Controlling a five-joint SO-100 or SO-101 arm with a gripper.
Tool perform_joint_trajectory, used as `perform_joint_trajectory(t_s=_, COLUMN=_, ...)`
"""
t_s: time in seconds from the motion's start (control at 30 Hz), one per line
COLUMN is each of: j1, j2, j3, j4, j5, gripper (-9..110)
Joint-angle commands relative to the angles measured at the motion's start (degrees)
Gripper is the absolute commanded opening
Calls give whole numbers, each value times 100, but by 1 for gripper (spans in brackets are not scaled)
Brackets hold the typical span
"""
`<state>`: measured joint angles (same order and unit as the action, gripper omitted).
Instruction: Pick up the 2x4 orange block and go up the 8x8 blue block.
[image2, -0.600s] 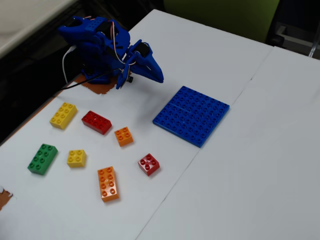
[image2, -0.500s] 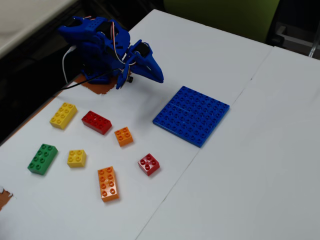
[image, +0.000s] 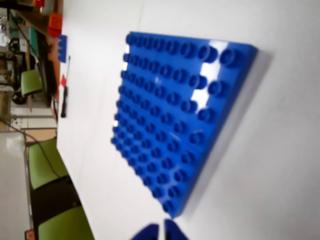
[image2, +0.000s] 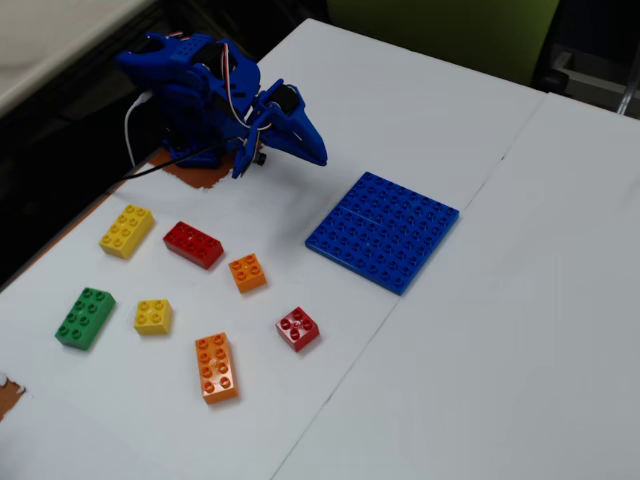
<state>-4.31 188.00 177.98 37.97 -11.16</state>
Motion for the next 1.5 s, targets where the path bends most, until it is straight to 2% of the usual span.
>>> perform_joint_trajectory(t_s=0.0, j1=9, j2=237, j3=237, j4=18, j5=18, gripper=0)
perform_joint_trajectory(t_s=0.57, j1=88, j2=-123, j3=-9, j4=0, j5=-53, gripper=0)
perform_joint_trajectory(t_s=1.03, j1=1151, j2=-2936, j3=-4201, j4=1863, j5=-1468, gripper=0)
perform_joint_trajectory(t_s=1.47, j1=2971, j2=-5906, j3=-7576, j4=2944, j5=-3173, gripper=0)
